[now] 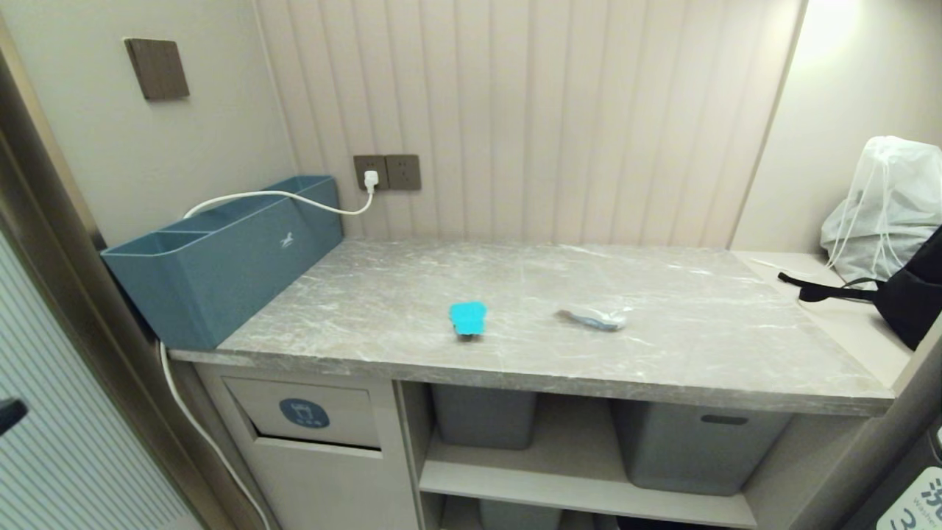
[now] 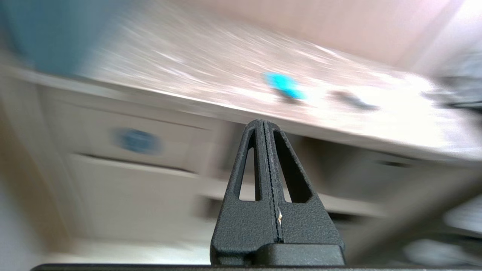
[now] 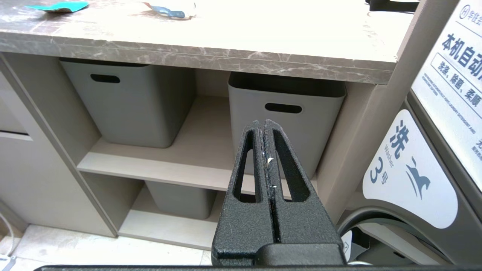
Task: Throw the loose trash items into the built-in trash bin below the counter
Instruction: Pick up the garbage
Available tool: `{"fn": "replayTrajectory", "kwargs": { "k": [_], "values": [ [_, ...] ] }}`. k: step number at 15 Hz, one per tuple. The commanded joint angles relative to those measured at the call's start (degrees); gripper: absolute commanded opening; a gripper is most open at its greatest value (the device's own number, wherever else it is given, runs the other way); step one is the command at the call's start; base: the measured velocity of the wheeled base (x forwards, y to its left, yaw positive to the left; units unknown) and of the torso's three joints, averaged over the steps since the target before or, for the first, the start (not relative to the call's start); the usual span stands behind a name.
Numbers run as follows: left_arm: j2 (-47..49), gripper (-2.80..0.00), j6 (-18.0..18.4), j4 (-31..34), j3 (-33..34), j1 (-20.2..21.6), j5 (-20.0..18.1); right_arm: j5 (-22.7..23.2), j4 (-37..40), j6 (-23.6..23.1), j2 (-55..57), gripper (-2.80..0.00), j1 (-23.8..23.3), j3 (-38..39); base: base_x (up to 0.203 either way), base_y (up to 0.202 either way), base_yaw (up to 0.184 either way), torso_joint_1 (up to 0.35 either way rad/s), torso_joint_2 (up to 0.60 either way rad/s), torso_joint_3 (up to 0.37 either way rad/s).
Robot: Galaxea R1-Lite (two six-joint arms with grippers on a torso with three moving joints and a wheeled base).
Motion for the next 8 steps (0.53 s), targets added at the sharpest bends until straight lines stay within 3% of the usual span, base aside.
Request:
{"fn": "replayTrajectory", "kwargs": {
  "k": [1, 3, 4, 6, 7, 8],
  "values": [
    [19.2, -2.8, -11.24, -0.31, -6.92, -4.83, -2.47, 0.0, 0.02, -0.03, 0.0, -2.8, 0.01, -0.01, 0.0, 0.0, 0.0, 0.0, 0.0, 0.0],
    [31.38, -2.8, -35.93, -1.36, -15.87, -16.62, -4.47, 0.0, 0.02, -0.03, 0.0, -2.8, 0.01, -0.01, 0.0, 0.0, 0.0, 0.0, 0.0, 0.0],
    [36.41, -2.8, -45.3, -2.4, -20.21, -19.55, -5.06, 0.0, 0.02, -0.03, 0.0, -2.8, 0.01, -0.01, 0.0, 0.0, 0.0, 0.0, 0.0, 0.0],
    [47.13, -2.8, -57.98, -5.07, -27.58, -22.6, -6.31, 0.0, 0.02, -0.03, 0.0, -2.8, 0.01, -0.01, 0.0, 0.0, 0.0, 0.0, 0.0, 0.0],
    [51.77, 0.0, -60.97, -5.85, -30.27, -23.36, -6.57, 0.0, 0.02, -0.03, 0.0, -2.8, 0.01, -0.01, 0.0, 0.0, 0.0, 0.0, 0.0, 0.0],
    [57.08, 0.0, -63.66, -6.53, -33.68, -24.03, -6.7, 0.0, 0.02, -0.03, 0.0, -2.8, 0.01, -0.01, 0.0, 0.0, 0.0, 0.0, 0.0, 0.0]
  ]
}}
